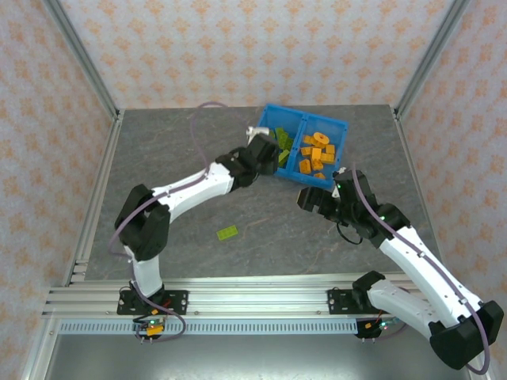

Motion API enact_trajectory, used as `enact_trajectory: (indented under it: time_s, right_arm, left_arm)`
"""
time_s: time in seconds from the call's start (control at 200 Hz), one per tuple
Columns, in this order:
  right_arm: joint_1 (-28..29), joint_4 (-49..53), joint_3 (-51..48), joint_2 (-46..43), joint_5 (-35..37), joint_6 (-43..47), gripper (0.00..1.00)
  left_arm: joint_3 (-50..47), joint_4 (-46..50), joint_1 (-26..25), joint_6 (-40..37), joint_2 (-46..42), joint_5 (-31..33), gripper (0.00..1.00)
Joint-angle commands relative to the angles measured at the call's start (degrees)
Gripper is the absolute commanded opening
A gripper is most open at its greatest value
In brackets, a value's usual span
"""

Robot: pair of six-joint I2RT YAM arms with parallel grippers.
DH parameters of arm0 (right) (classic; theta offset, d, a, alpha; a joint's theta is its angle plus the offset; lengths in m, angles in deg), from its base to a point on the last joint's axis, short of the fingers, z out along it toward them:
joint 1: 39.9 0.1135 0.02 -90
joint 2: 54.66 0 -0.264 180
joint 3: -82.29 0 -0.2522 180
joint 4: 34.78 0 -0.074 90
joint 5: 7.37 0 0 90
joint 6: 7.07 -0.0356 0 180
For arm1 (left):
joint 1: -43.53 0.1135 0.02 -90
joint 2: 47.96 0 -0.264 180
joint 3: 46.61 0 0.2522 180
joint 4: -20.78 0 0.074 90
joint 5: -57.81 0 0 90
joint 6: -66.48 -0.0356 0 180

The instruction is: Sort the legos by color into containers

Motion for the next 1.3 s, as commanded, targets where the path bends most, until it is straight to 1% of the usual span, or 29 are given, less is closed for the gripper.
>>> enact_trajectory:
  time_s: [0.0,0.195,0.265,0.33,0.41,0.506,0.581,0.676,0.726,0.806,0.886,1.001,1.121,1.191,1.291]
  right_arm:
    - [0.1,0.1,-0.8,-2.2,0.7,0.1,0.96]
    - [0.1,1.0,-1.1,-3.7,1.0,-0.3,0.96]
    - [0.1,1.3,-1.1,-4.2,1.2,-0.2,0.96]
    - [0.1,1.6,-1.1,-4.5,1.5,-0.1,0.95]
    - [0.1,1.8,-1.2,-4.9,1.7,0.0,0.96]
    - [0.1,2.0,-1.3,-5.1,1.6,-0.1,0.96]
    - [0.1,2.0,-1.3,-5.3,1.6,-0.1,0.96]
    - [0.1,1.7,-1.3,-5.3,1.4,-0.2,0.96]
    - [0.1,1.5,-1.4,-5.2,1.4,-0.3,0.96]
    - [0.1,1.0,-1.4,-5.1,1.4,-0.4,0.96]
    - [0.1,0.5,-1.6,-5.0,1.1,-0.7,0.96]
    - [0.1,0.1,-1.5,-4.7,1.0,-0.3,0.96]
    - [0.1,-0.9,-1.6,-4.6,0.8,0.9,0.96]
    - [0.1,-4.1,-2.6,-4.4,-2.4,2.1,0.97]
    - [0.1,-11.7,-4.9,-4.0,-11.7,3.2,0.97]
  left_arm:
    - [9.9,-0.5,2.0,-6.7,6.9,1.5,0.63]
    - [29.4,1.9,5.3,-8.6,20.1,-0.7,0.63]
    - [36.7,4.3,6.1,-8.7,25.0,-2.2,0.63]
    - [43.0,6.7,6.4,-9.2,29.1,-3.1,0.64]
    - [48.3,8.0,6.5,-9.9,32.7,-3.3,0.65]
    - [53.0,9.7,6.6,-10.0,35.3,-2.9,0.69]
    - [55.4,10.8,6.7,-9.9,35.8,-3.6,0.73]
    - [55.8,11.4,6.7,-9.7,34.4,-4.4,0.85]
    - [55.4,12.1,6.8,-9.4,33.2,-4.6,0.88]
    - [53.0,12.6,6.7,-9.2,30.2,-5.8,0.91]
    - [46.9,11.3,6.7,-8.4,25.4,-7.1,0.93]
    - [30.5,5.3,6.1,-9.3,14.6,-11.3,0.93]
    - [11.4,2.0,4.8,-15.3,0.5,-14.4,0.93]
    - [1.1,2.7,4.0,-19.9,-8.4,-15.2,0.93]
    - [-11.3,6.7,2.7,-27.6,-19.3,-16.9,0.93]
